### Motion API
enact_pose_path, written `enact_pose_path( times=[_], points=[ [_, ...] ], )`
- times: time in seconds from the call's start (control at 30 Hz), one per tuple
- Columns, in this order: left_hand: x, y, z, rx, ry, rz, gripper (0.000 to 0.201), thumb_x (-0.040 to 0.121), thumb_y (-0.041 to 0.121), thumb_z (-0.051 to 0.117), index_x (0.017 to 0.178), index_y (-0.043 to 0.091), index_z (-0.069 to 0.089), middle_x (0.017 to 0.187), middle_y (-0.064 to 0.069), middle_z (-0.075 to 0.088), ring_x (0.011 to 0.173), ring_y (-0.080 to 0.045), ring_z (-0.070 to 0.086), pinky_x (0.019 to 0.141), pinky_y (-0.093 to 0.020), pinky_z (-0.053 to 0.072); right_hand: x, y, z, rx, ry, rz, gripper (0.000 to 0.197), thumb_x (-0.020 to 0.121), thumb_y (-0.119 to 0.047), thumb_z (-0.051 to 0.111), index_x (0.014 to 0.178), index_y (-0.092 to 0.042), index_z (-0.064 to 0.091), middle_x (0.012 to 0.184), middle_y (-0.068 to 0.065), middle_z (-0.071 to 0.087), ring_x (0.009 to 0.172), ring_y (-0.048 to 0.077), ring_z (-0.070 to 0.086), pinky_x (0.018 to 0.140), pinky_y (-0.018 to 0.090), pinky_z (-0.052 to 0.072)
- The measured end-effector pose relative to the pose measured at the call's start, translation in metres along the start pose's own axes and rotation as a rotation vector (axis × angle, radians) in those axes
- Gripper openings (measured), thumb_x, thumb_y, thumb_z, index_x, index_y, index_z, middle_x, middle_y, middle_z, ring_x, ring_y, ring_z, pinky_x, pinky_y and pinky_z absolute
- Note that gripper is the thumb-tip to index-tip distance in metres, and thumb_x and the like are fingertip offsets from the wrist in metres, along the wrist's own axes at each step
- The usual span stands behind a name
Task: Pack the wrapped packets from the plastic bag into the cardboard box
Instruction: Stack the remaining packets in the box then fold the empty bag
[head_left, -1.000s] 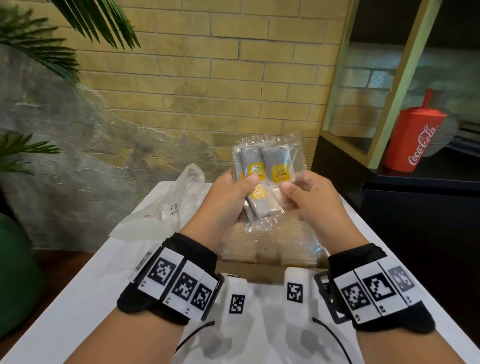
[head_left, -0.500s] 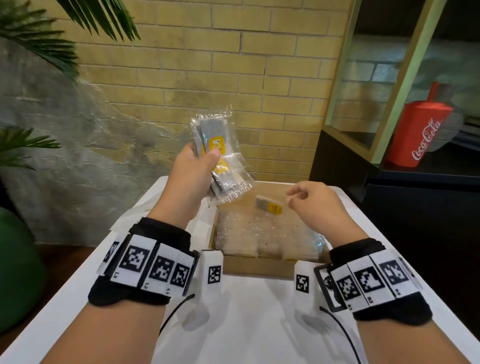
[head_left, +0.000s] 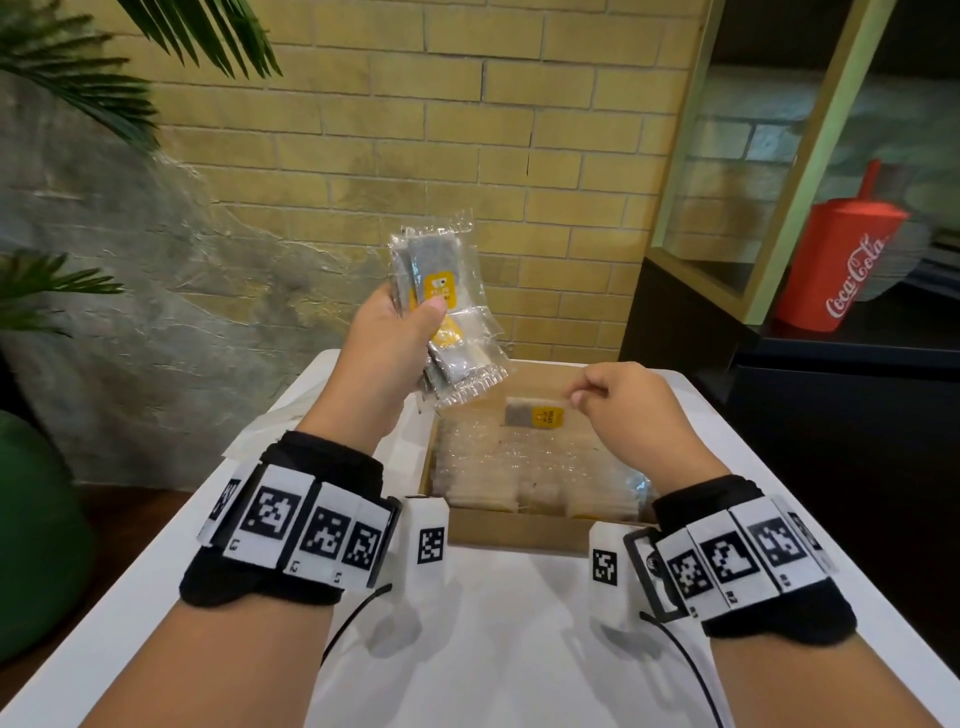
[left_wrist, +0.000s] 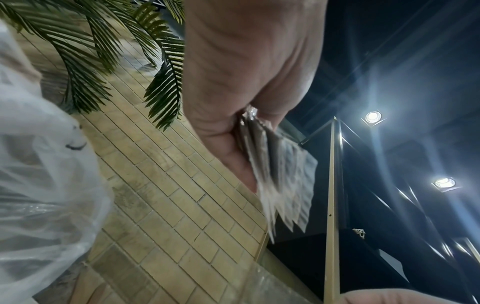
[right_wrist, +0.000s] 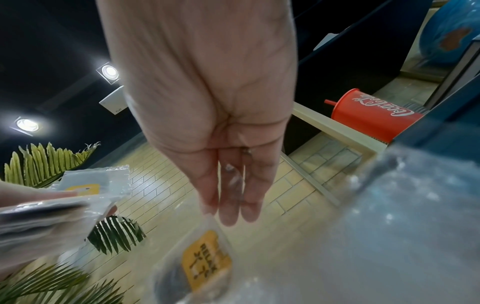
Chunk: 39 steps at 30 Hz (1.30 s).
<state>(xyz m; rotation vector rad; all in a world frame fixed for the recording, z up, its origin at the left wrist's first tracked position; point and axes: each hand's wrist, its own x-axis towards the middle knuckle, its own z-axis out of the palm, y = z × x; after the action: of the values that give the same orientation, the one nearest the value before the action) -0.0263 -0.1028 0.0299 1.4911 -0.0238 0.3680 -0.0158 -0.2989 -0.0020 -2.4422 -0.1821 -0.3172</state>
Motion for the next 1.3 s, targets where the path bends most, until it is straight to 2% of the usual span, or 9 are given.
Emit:
enact_pose_path(
  times=[0.2, 0.4, 0.5, 0.63, 0.8, 0.97, 1.17, 1.23, 1.3],
  points=[
    [-0.003, 0.003, 0.000, 0.023, 0.012, -0.010, 0.015, 0.093, 0.019, 0.052, 0.086, 0.031, 0.057, 0.091, 0.002, 0.065, 0.094, -0.025, 0.063, 0.092, -0.055, 0.049, 0.001, 0.002, -0.001, -0.006, 0.003, 0.025, 0.021, 0.095, -0.015, 0.047, 0.101, -0.017, 0.068, 0.104, 0.005, 0.064, 0.100, 0.020, 0.055, 0.077, 0.026, 0.038],
    [-0.003, 0.002, 0.001, 0.038, -0.003, -0.011, 0.015, 0.094, 0.018, 0.051, 0.085, 0.030, 0.056, 0.085, 0.003, 0.063, 0.086, -0.022, 0.061, 0.084, -0.047, 0.050, 0.002, 0.002, 0.006, -0.056, -0.144, 0.062, 0.031, 0.096, -0.019, 0.047, 0.126, -0.022, 0.055, 0.126, 0.006, 0.056, 0.101, 0.017, 0.053, 0.078, 0.022, 0.037],
    [-0.003, 0.002, 0.001, 0.042, -0.004, -0.015, 0.014, 0.094, 0.019, 0.051, 0.086, 0.030, 0.056, 0.086, 0.003, 0.063, 0.084, -0.021, 0.061, 0.079, -0.044, 0.049, 0.001, 0.002, 0.005, -0.075, -0.115, 0.064, 0.037, 0.094, -0.021, 0.051, 0.131, -0.025, 0.049, 0.136, 0.007, 0.048, 0.109, 0.023, 0.054, 0.079, 0.023, 0.038],
    [-0.004, 0.003, 0.001, 0.045, 0.002, -0.024, 0.014, 0.094, 0.020, 0.052, 0.087, 0.031, 0.056, 0.090, 0.002, 0.064, 0.093, -0.025, 0.063, 0.089, -0.051, 0.049, 0.002, 0.000, 0.004, -0.097, 0.071, 0.047, 0.022, 0.091, -0.018, 0.056, 0.111, -0.024, 0.062, 0.124, 0.005, 0.052, 0.112, 0.028, 0.051, 0.087, 0.035, 0.045],
    [-0.005, 0.004, 0.002, 0.046, -0.007, -0.025, 0.014, 0.094, 0.020, 0.052, 0.088, 0.031, 0.057, 0.089, 0.003, 0.064, 0.091, -0.023, 0.063, 0.092, -0.054, 0.049, 0.001, -0.001, 0.003, -0.115, 0.162, 0.033, 0.017, 0.090, -0.011, 0.053, 0.096, -0.020, 0.066, 0.106, 0.003, 0.057, 0.097, 0.022, 0.053, 0.074, 0.030, 0.043],
    [-0.005, 0.003, 0.002, 0.048, -0.012, -0.017, 0.015, 0.095, 0.019, 0.050, 0.088, 0.031, 0.056, 0.087, 0.004, 0.063, 0.085, -0.019, 0.061, 0.087, -0.048, 0.049, -0.002, -0.003, 0.002, -0.040, 0.112, 0.027, 0.022, 0.092, -0.011, 0.049, 0.098, -0.019, 0.069, 0.097, 0.004, 0.067, 0.093, 0.021, 0.060, 0.078, 0.031, 0.050],
    [-0.006, 0.004, 0.002, 0.036, -0.024, -0.024, 0.016, 0.095, 0.018, 0.049, 0.088, 0.031, 0.056, 0.086, 0.005, 0.062, 0.081, -0.015, 0.060, 0.081, -0.043, 0.050, -0.004, -0.011, 0.004, -0.072, 0.061, -0.068, 0.032, 0.095, -0.010, 0.045, 0.113, -0.021, 0.068, 0.113, 0.005, 0.068, 0.098, 0.019, 0.059, 0.085, 0.025, 0.045],
    [-0.006, 0.005, 0.002, 0.038, -0.020, -0.026, 0.015, 0.095, 0.018, 0.050, 0.088, 0.030, 0.055, 0.086, 0.004, 0.062, 0.081, -0.016, 0.061, 0.081, -0.044, 0.050, -0.005, -0.012, 0.005, -0.142, -0.051, -0.096, 0.035, 0.094, -0.008, 0.043, 0.118, -0.023, 0.065, 0.118, 0.004, 0.066, 0.106, 0.021, 0.059, 0.100, 0.030, 0.041],
    [-0.006, 0.005, 0.002, 0.041, -0.020, -0.030, 0.014, 0.094, 0.019, 0.051, 0.088, 0.030, 0.056, 0.087, 0.004, 0.063, 0.085, -0.020, 0.061, 0.085, -0.047, 0.050, -0.005, -0.009, 0.007, -0.261, -0.200, -0.055, 0.035, 0.094, -0.009, 0.044, 0.118, -0.021, 0.065, 0.124, 0.004, 0.063, 0.113, 0.024, 0.056, 0.101, 0.031, 0.039]
  ],
)
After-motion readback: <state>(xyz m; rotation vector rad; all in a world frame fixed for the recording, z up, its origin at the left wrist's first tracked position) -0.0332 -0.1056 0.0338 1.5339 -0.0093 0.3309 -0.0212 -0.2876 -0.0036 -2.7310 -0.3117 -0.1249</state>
